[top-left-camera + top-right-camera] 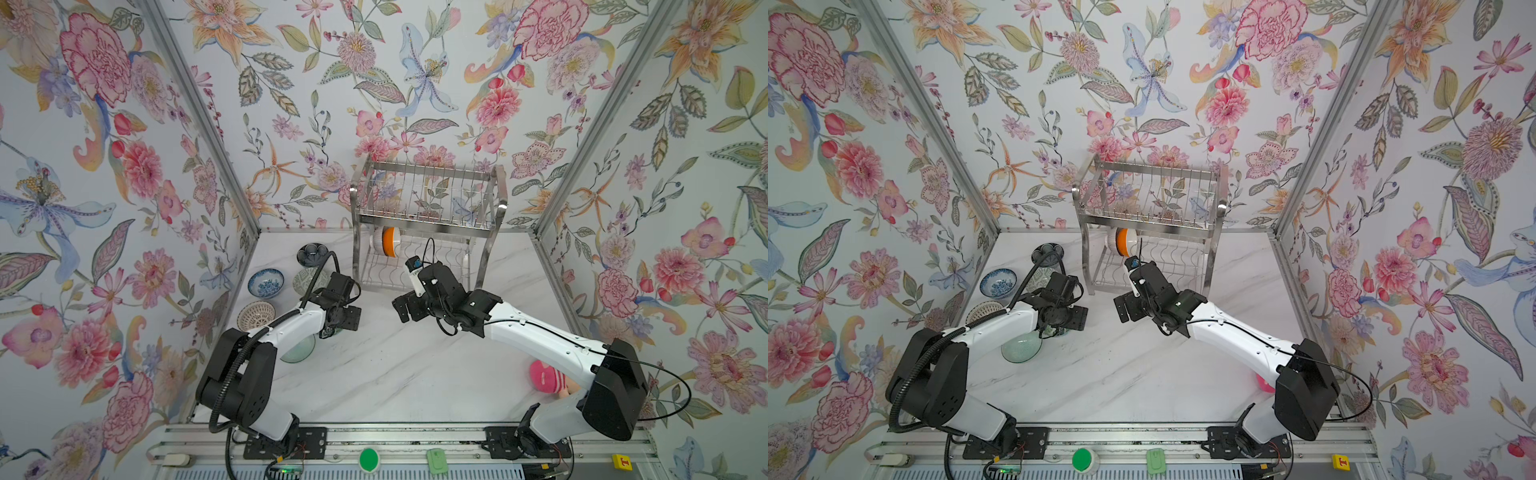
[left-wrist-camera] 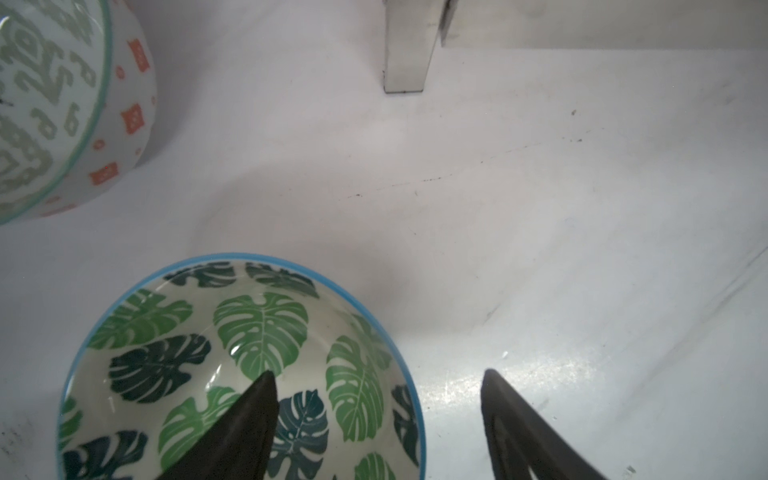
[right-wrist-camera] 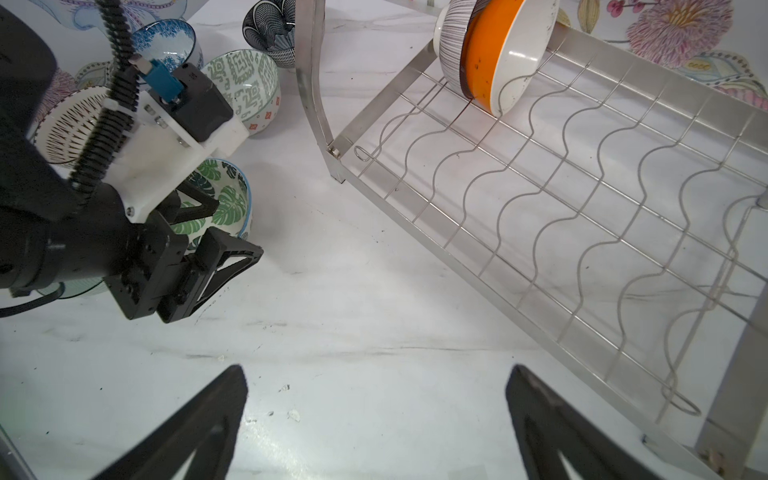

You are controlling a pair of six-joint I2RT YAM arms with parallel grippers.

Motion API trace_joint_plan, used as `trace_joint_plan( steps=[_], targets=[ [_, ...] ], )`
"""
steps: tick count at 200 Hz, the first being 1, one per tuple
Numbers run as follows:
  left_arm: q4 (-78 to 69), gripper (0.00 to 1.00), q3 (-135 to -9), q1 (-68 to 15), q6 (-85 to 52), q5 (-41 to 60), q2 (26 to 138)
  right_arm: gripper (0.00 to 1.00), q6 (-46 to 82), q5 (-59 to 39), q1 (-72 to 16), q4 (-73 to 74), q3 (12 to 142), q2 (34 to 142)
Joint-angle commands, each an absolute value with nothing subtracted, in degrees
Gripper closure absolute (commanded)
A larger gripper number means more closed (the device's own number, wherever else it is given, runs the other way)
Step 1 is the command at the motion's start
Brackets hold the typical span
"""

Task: Load the bowls into the dish rack
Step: 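Move the right gripper toward the leaf bowl while the left gripper hovers above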

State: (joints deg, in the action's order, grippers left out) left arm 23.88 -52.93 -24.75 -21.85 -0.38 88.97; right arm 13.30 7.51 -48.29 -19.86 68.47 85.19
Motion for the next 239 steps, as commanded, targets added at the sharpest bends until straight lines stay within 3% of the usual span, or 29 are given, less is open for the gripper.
trace_joint_plan(
  steps=[1,42,103,139,239],
  targets=[
    [24.48,0.3,-54.46,-25.06,-20.12,0.04,91.63,0.01,15.25,11.61,-48.37,-20.39,68.68,84.8],
    [24.72,0.46,-55.83,-25.12,-18.99,-0.43,94.01,0.01,16.71,16.0,-47.91,-21.09,68.4,81.96],
    [25.2,0.79,-56.42,-25.11,-18.91,-0.98,93.38,0.01,17.27,0.4,-42.27,-20.33,66.66,80.23],
    [27.1,1.0,-57.43,-25.57,-18.39,-1.38,92.28,0.01,17.09,-2.75,-41.65,-17.01,64.46,79.94],
    [27.82,1.0,-61.23,-38.63,-23.41,-2.32,88.76,0.01,21.12,4.69,-42.74,-19.66,61.48,74.18]
  ],
)
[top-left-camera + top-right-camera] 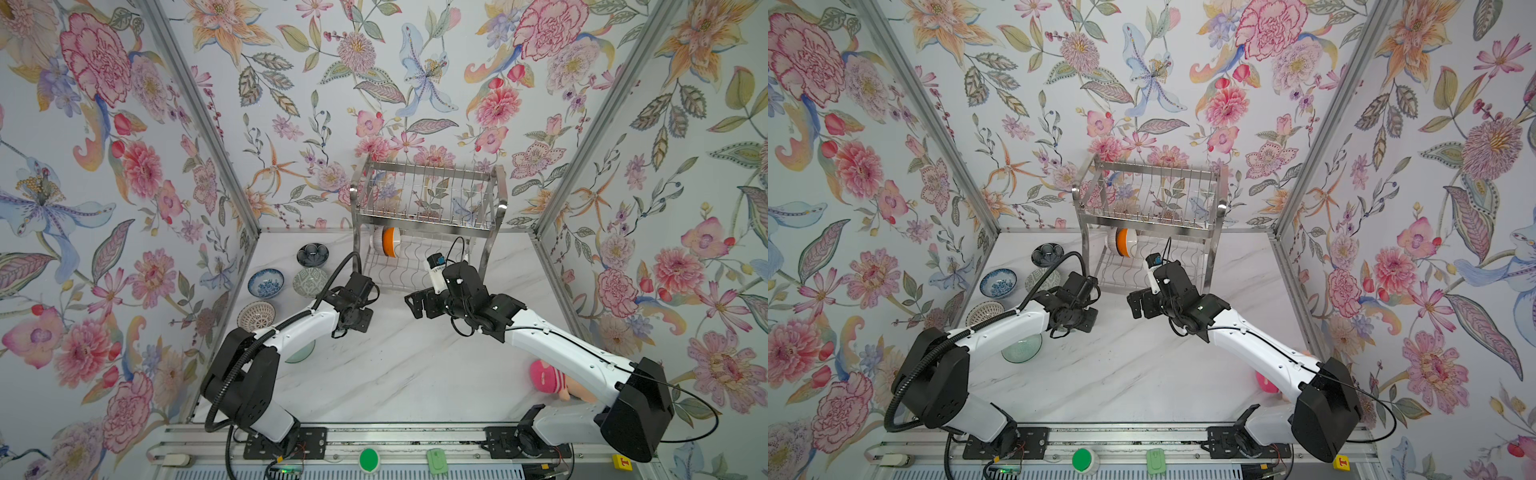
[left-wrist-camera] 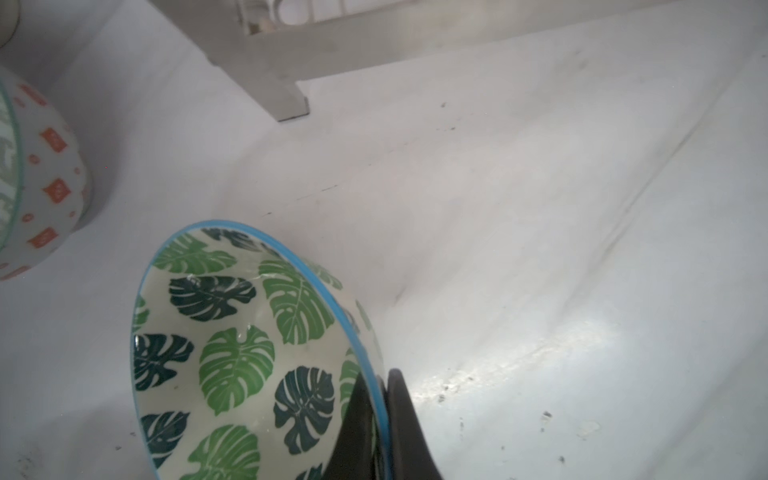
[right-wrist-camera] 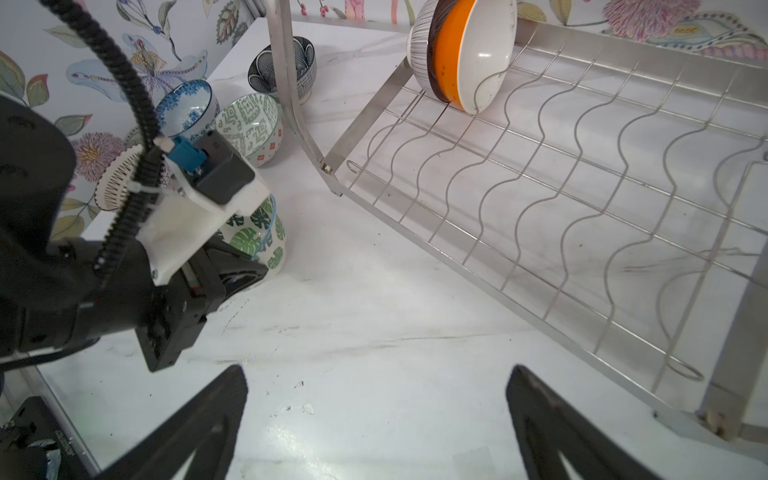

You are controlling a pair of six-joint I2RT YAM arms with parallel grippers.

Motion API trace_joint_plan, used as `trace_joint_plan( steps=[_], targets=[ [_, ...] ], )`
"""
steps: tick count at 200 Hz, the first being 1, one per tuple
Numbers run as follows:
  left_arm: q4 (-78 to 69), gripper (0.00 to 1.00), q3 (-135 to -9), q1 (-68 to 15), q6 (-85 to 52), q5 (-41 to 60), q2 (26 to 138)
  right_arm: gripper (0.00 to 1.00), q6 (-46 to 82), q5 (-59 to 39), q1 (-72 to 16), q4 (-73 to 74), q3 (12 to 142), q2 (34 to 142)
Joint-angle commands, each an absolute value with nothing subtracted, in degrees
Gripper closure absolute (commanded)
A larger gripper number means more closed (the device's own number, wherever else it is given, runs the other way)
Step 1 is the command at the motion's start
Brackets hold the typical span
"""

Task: Load the bowls into the dish rack
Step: 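Move the right gripper toward the leaf bowl while the left gripper hovers above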

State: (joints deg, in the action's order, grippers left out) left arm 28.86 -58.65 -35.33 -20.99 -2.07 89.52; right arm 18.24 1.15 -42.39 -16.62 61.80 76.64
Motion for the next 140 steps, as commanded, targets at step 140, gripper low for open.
trace_joint_plan(
  steps=[140],
  targets=[
    [21.54,1.0,-66.42,-48.25,-23.95,-0.24,99.34,0.01,25.1,13.51,-44.91,-32.16,53.32,64.14]
  ],
)
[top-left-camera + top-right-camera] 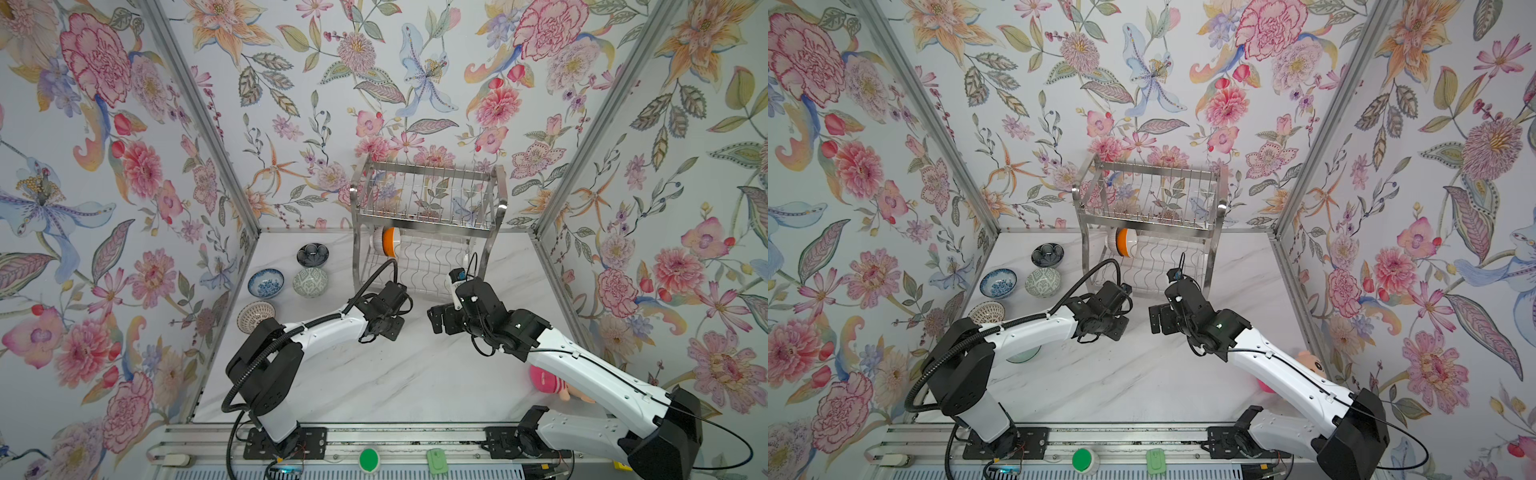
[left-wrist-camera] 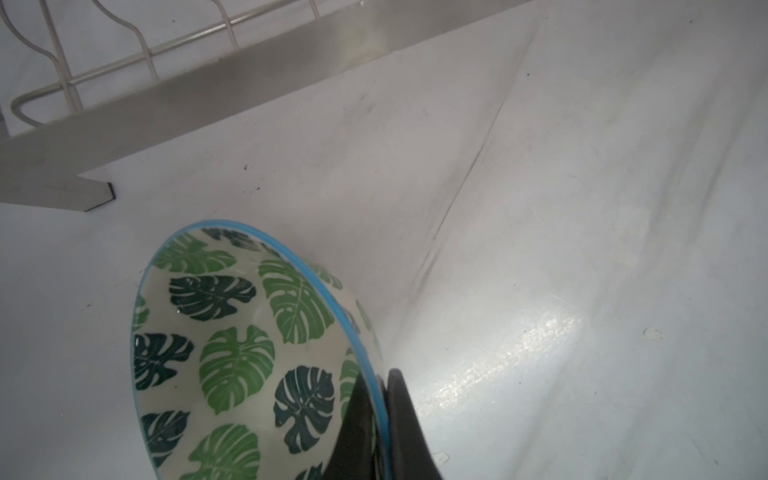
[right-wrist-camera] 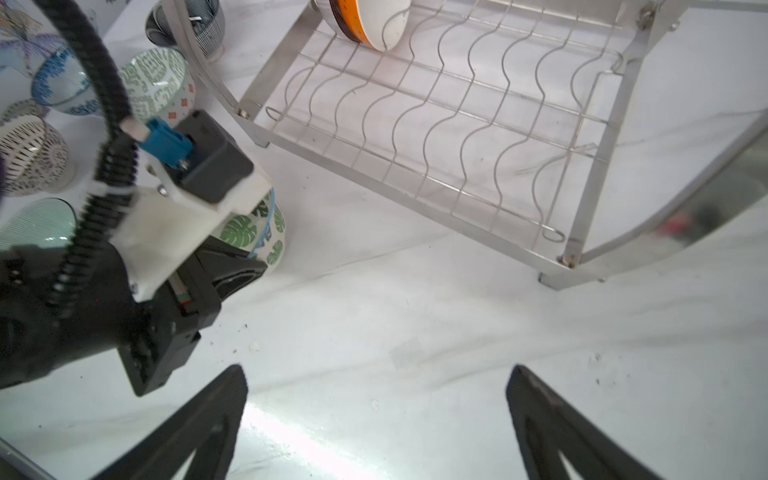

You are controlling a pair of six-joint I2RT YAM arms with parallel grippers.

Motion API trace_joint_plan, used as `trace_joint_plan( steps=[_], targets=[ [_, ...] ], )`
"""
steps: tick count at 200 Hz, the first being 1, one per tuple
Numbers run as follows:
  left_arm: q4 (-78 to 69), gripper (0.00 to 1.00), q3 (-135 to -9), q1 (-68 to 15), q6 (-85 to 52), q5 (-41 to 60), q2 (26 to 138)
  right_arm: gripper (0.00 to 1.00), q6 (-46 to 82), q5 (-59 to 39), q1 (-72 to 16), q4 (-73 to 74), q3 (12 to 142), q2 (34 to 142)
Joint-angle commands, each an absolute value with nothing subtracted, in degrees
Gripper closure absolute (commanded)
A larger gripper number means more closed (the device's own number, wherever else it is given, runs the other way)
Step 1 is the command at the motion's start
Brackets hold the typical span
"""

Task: Load the bowls into the dish rack
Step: 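Move the right gripper toward the leaf bowl while the left gripper hovers above, then lower the right gripper onto the rim of the green leaf-pattern bowl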

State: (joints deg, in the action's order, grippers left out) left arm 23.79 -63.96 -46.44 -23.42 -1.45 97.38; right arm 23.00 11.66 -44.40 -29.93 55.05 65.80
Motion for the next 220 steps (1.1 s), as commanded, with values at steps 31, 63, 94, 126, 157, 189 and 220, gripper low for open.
trace_joint_plan(
  steps=[31,63,94,126,157,189,220],
  targets=[
    [19.05,0.96,-66.67,-49.25,-25.56,1.08,101.69,0.01,24.72,13.41,-45.08,-32.7,52.13,63.89],
    [18.43,0.89,-67.36,-49.74,-27.08,2.33,104.02,0.01,24.02,13.01,-45.14,-33.05,51.7,63.72],
    [17.31,0.82,-68.02,-50.11,-28.56,3.96,104.9,0.01,23.03,12.15,-45.09,-33.1,51.2,64.42],
    [17.43,0.76,-69.21,-50.27,-28.87,4.89,105.55,0.01,22.59,11.21,-44.75,-33.06,51.47,65.44],
    [18.07,0.65,-69.78,-50.21,-28.9,4.33,103.84,0.01,22.24,10.93,-44.21,-33.05,52.41,65.74],
    [19.14,0.61,-70.16,-50.1,-28.41,4.12,101.84,0.01,22.7,10.29,-43.49,-33.3,54.3,65.41],
    [20.29,0.56,-69.1,-48.38,-28.09,3.34,97.79,0.01,22.68,10.24,-43.0,-34.18,57.71,65.48]
  ],
)
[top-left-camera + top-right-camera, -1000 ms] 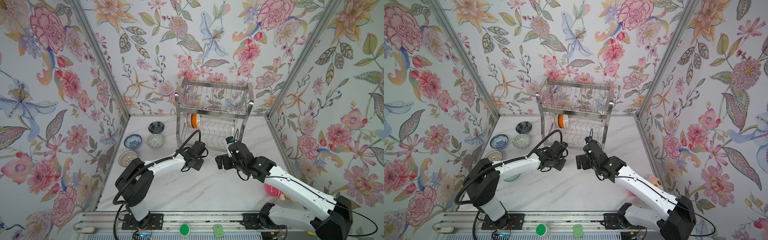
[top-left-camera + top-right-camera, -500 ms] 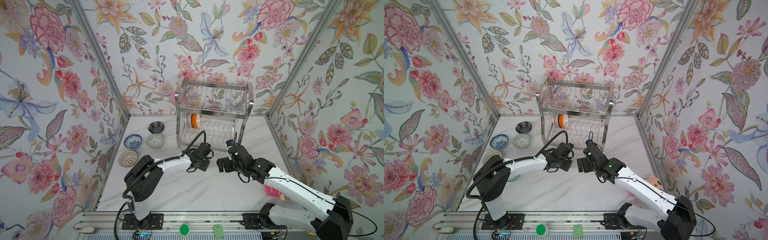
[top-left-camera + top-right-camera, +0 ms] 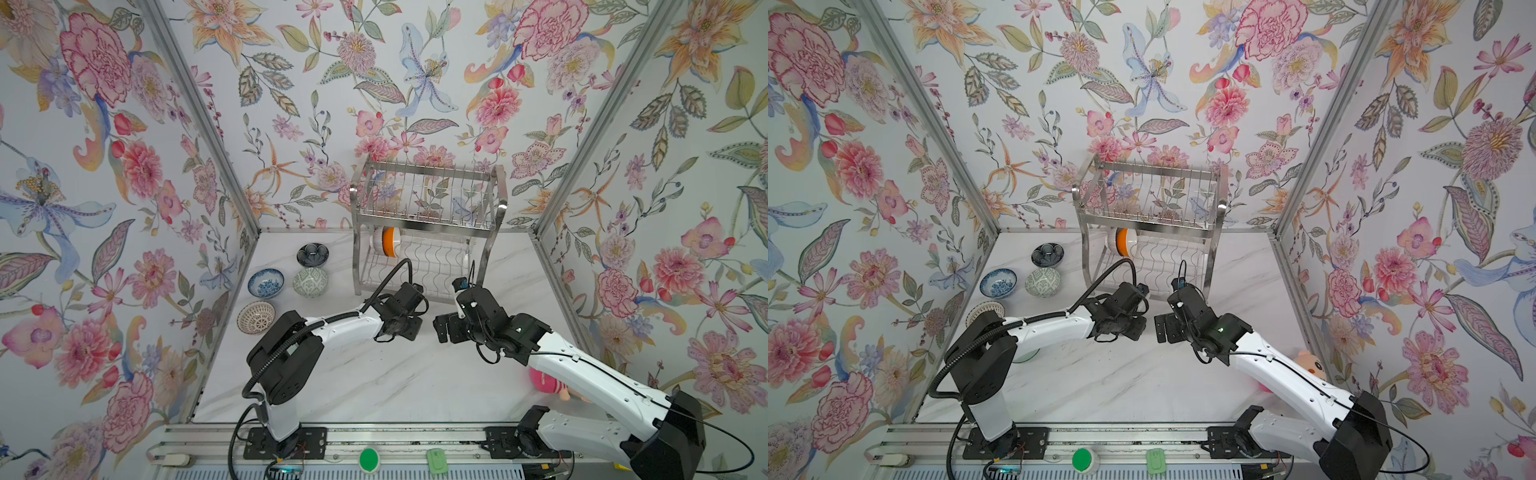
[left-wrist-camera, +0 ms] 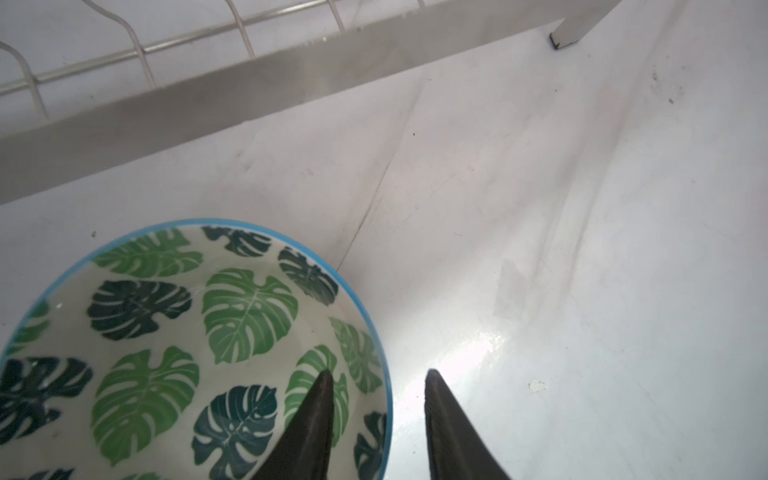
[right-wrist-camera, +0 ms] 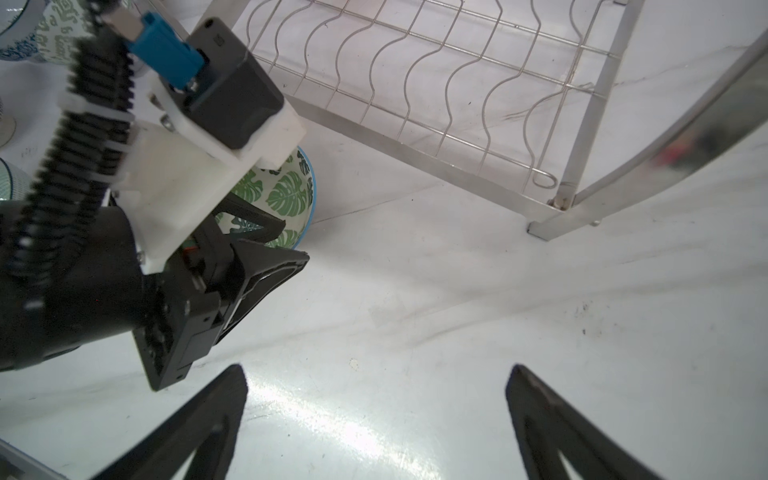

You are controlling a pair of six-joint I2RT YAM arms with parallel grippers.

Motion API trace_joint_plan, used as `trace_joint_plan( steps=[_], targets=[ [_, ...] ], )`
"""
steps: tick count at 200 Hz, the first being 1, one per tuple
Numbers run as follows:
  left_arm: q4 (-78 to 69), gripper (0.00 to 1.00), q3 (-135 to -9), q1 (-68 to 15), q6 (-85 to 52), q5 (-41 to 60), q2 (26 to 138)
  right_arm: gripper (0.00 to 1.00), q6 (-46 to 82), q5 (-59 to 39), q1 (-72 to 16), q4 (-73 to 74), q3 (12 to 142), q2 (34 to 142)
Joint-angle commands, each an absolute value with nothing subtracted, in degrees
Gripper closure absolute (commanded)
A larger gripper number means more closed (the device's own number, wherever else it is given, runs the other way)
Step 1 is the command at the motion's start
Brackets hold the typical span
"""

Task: Load the bowls into the dish rack
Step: 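Lower the right gripper onto the rim of the green leaf-pattern bowl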

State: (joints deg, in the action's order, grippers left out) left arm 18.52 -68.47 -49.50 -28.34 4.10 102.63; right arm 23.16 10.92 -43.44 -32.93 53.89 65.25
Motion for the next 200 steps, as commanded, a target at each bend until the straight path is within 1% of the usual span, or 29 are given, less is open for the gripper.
trace_joint_plan(
  steps=[1,13,25,35,41,51,57,64,66,102,122,140,158,182,200],
  targets=[
    [20.3,0.56,-69.0,-48.27,-28.11,3.3,97.63,0.01,22.63,10.22,-43.03,-34.23,57.86,65.48],
    [20.7,0.55,-68.14,-46.9,-28.04,3.24,95.4,0.01,22.59,9.96,-42.97,-34.42,59.47,65.87],
    [21.39,0.47,-67.39,-45.57,-27.65,2.56,92.8,0.01,22.55,9.52,-42.9,-34.43,60.81,66.63],
    [21.96,0.44,-66.73,-44.26,-27.32,2.13,90.33,0.01,22.59,8.98,-42.98,-34.37,62.03,67.86],
    [22.09,0.38,-66.14,-43.38,-27.15,2.18,88.02,0.01,22.68,8.54,-42.92,-34.37,62.74,68.78],
    [22.11,0.25,-65.0,-41.68,-26.92,2.4,85.17,0.01,22.89,7.83,-43.06,-34.45,63.88,70.56],
    [22.13,0.16,-64.16,-40.56,-26.69,2.7,83.63,0.01,23.09,7.63,-43.24,-34.4,64.59,71.73],
    [22.09,0.03,-63.17,-39.22,-26.52,2.96,81.93,0.01,23.33,7.6,-43.77,-34.1,65.2,73.09],
    [22.16,0.01,-62.88,-38.72,-26.54,3.11,81.39,0.01,23.41,7.64,-43.95,-33.95,65.28,73.47],
    [21.15,0.01,-56.47,-31.84,-26.53,4.62,74.19,0.01,24.41,11.36,-49.19,-30.79,68.06,81.15],
    [19.31,0.01,-52.23,-28.56,-28.93,4.42,70.41,0.01,24.76,14.42,-52.54,-29.87,69.84,85.47],
    [17.86,0.01,-48.56,-25.74,-30.49,5.17,67.57,0.01,25.66,14.97,-54.51,-28.39,70.88,89.2],
    [16.17,0.01,-44.56,-22.7,-32.03,8.25,65.55,0.01,26.26,15.03,-56.14,-26.78,72.47,93.01],
    [11.47,0.0,-38.96,-18.53,-33.97,16.96,64.67,0.01,25.44,16.02,-58.25,-26.42,76.28,98.83],
    [9.49,0.01,-36.23,-17.33,-35.19,20.57,64.37,0.01,24.92,16.93,-59.45,-26.5,78.61,102.48]
  ],
)
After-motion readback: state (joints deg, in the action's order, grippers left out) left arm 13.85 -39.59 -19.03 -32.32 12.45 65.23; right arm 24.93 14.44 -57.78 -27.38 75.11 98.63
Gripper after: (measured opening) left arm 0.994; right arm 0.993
